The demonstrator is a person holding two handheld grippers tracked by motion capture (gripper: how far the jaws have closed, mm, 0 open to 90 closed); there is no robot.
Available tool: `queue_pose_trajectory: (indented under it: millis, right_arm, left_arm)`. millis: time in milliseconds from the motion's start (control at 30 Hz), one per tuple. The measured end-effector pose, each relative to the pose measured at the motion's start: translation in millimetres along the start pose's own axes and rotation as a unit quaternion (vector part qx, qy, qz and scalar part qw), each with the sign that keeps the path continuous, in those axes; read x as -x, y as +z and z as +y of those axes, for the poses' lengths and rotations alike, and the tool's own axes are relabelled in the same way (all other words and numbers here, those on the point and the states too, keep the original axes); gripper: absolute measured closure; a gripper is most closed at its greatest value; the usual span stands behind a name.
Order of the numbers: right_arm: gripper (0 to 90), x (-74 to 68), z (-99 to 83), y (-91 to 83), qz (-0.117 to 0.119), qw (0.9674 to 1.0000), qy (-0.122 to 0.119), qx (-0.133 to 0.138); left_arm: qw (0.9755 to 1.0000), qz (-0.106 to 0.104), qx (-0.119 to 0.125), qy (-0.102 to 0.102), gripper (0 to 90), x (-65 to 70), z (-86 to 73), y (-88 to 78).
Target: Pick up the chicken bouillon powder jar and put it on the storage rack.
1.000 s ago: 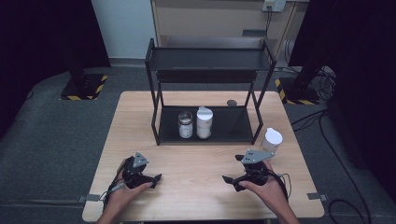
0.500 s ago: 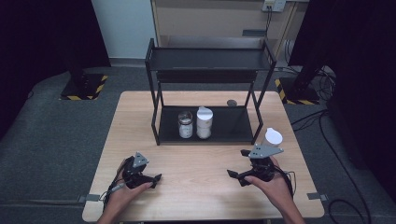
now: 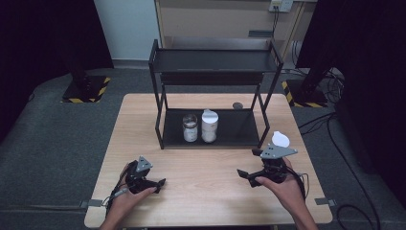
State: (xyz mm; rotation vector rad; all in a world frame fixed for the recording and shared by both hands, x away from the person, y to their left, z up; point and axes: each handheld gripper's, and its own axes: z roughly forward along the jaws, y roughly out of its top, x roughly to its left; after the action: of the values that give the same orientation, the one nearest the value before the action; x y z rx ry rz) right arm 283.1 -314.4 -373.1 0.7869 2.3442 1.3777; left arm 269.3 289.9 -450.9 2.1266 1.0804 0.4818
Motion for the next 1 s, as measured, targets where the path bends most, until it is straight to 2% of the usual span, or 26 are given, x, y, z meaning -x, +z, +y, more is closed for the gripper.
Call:
queue_pose_trajectory:
  millis: [633, 1000]
  right_arm:
    - [4.3, 3.9, 2.7, -23.4, -0.040, 0.9991, 0.007, 0.014]
    - [3.2, 3.6, -0.2, -37.3, -0.078, 0.9965, 0.008, 0.030]
  left_arm:
    - [1.0000, 0.000, 0.000, 0.000, 0.0, 0.0, 0.0, 0.0]
    - [1.0000, 0.000, 0.000, 0.000, 0.0, 0.0, 0.0, 0.0]
